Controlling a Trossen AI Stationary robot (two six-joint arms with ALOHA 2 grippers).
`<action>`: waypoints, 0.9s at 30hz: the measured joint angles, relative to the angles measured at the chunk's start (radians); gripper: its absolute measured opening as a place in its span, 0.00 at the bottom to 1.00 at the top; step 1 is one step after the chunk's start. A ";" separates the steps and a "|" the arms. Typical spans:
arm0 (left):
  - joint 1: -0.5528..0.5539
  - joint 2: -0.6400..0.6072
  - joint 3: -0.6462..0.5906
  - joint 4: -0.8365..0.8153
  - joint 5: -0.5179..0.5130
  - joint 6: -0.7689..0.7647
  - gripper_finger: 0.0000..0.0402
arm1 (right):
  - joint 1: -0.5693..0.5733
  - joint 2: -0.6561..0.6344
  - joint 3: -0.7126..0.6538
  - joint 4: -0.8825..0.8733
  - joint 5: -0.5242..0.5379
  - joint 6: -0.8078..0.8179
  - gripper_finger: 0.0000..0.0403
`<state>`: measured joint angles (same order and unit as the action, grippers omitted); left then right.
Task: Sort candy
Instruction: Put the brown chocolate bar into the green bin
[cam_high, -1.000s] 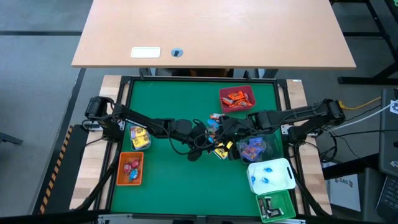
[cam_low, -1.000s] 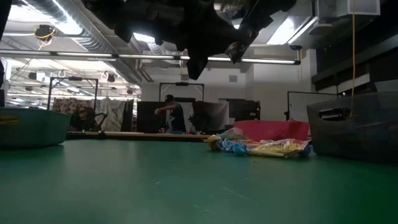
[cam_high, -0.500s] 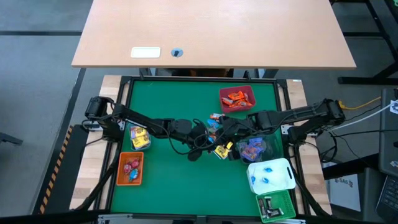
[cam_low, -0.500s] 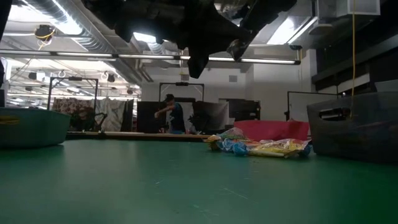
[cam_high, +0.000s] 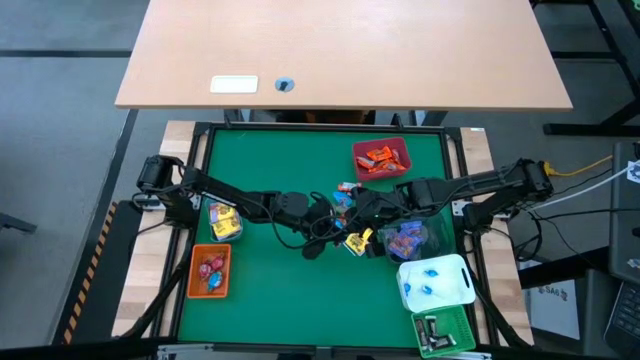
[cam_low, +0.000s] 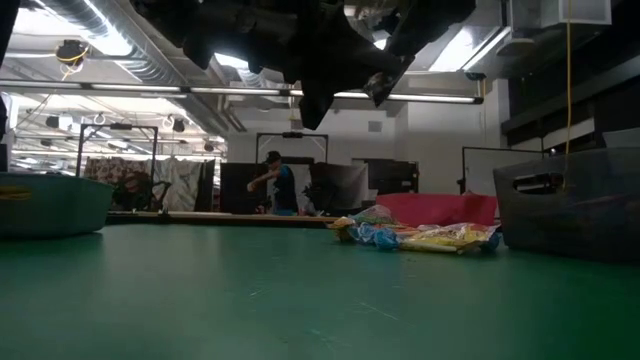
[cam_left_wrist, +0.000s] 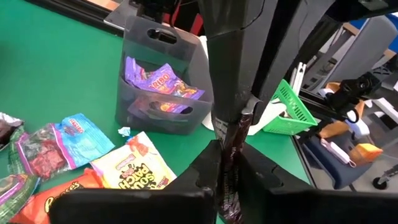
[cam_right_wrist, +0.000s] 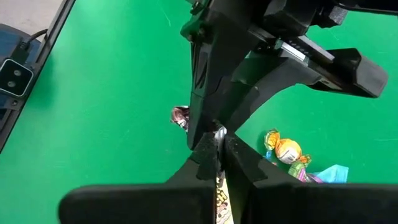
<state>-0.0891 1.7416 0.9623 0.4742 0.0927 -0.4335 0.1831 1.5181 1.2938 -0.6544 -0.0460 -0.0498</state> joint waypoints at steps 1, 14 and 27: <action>0.001 0.000 0.000 -0.002 -0.003 0.000 0.08 | 0.000 0.000 0.000 -0.001 0.000 0.000 0.02; 0.002 -0.003 0.003 -0.089 -0.083 0.000 0.29 | 0.035 -0.003 0.107 -0.297 -0.132 0.083 0.01; 0.001 -0.002 0.003 -0.100 -0.082 0.000 0.29 | 0.383 -0.003 0.112 -0.368 -0.114 0.590 0.01</action>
<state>-0.0883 1.7393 0.9653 0.3742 0.0105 -0.4335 0.5665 1.5146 1.4059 -1.0228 -0.1602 0.5402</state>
